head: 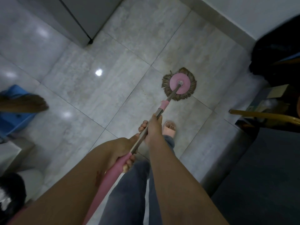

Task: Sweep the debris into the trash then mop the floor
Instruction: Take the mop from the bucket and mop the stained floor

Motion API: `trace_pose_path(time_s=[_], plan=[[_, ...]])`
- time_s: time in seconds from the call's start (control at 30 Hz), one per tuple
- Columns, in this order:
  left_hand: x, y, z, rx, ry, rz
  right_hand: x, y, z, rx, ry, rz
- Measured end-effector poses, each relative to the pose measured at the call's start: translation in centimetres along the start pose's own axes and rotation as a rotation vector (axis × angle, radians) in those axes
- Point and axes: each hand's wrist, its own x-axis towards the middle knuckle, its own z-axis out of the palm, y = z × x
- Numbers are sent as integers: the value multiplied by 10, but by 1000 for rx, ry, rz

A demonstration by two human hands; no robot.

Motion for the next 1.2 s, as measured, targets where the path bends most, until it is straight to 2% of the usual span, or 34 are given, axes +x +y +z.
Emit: trace_pose_path(time_s=[0.2,0.3,0.53,0.67,0.93,1.07,1.2], plan=[[4,41,33,-25,-38,-44,21,-50,-24,41,-9,-16],[-2,84,61,-114,-100,-64,39,-98,-40,59,27,-51],[25,201,141,-118,-106,-31,77,-226,-84,108,110,-153],[33,229,162,-134,-125,-48,84,-259,-97,109,101,-151],[17,194,123,-240,-65,47,78,-219,-63,40,118,-145],[8,135,89,-215,-69,31,69,-157,-40,-53,89,-124],[-5,52,51,-287,-74,28,54,-72,-16,-186,45,-132]])
